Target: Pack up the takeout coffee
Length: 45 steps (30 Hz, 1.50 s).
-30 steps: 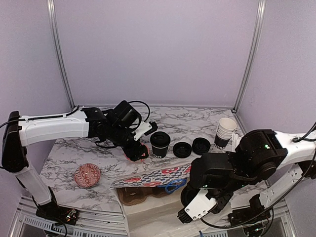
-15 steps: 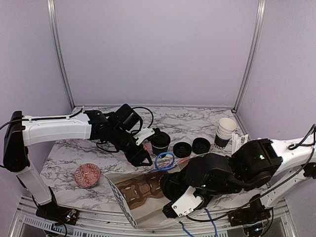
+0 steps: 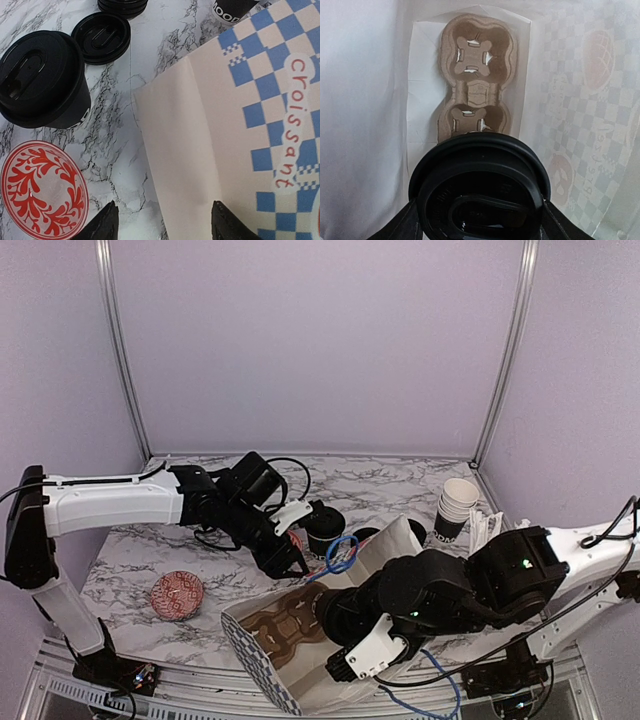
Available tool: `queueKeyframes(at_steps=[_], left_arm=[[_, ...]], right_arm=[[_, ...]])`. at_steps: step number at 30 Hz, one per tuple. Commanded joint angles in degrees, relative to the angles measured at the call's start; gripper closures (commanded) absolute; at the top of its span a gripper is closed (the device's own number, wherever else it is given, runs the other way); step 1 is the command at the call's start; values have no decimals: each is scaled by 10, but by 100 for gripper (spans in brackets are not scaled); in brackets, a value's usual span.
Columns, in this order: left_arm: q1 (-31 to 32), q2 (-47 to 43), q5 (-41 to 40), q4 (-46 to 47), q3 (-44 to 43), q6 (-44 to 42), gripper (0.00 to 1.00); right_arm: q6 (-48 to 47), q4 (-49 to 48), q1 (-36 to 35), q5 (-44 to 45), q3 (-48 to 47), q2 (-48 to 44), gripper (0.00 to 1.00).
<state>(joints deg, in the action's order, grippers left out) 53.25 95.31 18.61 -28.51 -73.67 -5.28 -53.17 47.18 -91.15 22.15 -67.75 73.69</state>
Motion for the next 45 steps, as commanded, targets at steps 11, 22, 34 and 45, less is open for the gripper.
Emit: queueKeyframes(at_steps=[11,22,34,45], left_arm=[[-4,-48,-121,-69,30,68,32],[-4,4,-35,-77,-23,59,33],[-1,26,14,-77,-42,70,36],[0,28,18,-77,-41,70,37]], right_arm=[[-17,-90,-9,13,85,-74,55],[-82,-186,-10,17,157,-129,56],[-116,-240,10,-46,193,-122,55],[-104,-240,29,-41,180,-81,55]])
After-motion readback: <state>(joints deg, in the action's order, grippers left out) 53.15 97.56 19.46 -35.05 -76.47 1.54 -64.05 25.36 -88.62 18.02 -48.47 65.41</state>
